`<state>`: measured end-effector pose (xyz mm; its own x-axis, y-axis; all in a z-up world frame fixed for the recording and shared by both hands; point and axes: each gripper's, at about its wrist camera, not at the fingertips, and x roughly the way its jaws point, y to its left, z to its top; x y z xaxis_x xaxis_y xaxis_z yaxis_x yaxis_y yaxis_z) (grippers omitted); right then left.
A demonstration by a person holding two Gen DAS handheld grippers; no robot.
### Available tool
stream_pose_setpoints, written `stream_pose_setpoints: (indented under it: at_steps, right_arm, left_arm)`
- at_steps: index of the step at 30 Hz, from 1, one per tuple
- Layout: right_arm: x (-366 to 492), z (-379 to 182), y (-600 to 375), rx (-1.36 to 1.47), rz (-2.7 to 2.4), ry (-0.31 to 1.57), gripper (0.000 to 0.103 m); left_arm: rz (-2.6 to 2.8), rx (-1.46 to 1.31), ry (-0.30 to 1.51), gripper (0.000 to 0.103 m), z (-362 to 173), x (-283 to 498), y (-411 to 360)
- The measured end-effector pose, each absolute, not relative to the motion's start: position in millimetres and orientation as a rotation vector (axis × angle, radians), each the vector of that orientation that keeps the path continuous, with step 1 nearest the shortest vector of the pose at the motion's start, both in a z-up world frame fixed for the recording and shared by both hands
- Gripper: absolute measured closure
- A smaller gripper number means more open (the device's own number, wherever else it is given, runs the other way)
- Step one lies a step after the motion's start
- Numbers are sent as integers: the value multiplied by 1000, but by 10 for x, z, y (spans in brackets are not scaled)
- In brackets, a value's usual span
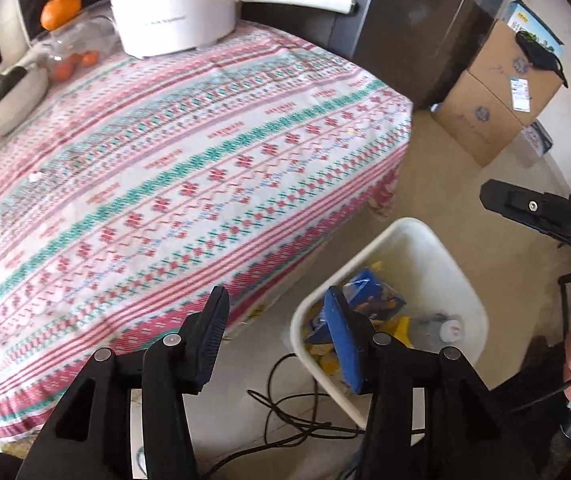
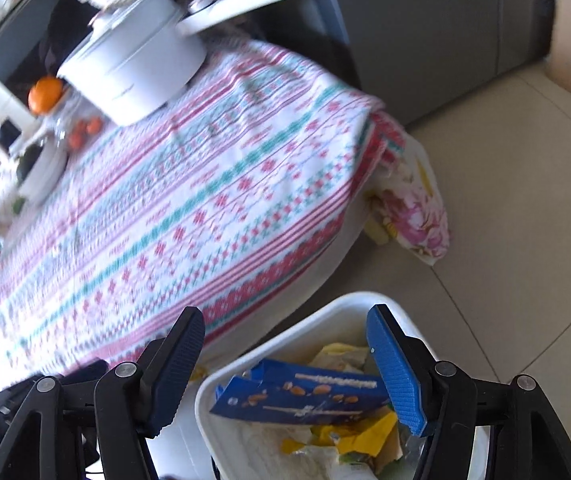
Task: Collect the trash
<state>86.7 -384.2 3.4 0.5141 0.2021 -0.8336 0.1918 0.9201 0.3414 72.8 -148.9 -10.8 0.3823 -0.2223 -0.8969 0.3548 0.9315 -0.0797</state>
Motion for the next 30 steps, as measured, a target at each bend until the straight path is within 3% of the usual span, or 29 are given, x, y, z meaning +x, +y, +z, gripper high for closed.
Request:
stream_pose_setpoints:
  at_steps: [6, 22, 30]
  right_arm:
    - [712, -6, -3471, 326, 20, 1032, 27]
    - [-214, -190, -3008, 291, -45, 972, 11]
    - [-254, -257, -2980, 244, -91, 999, 10]
  left_arm:
    - [-203, 211, 958, 33, 73, 484, -1155]
    - [-264, 153, 945, 31, 167, -9, -1003]
    - [-277, 173, 982, 31, 33, -45, -1088]
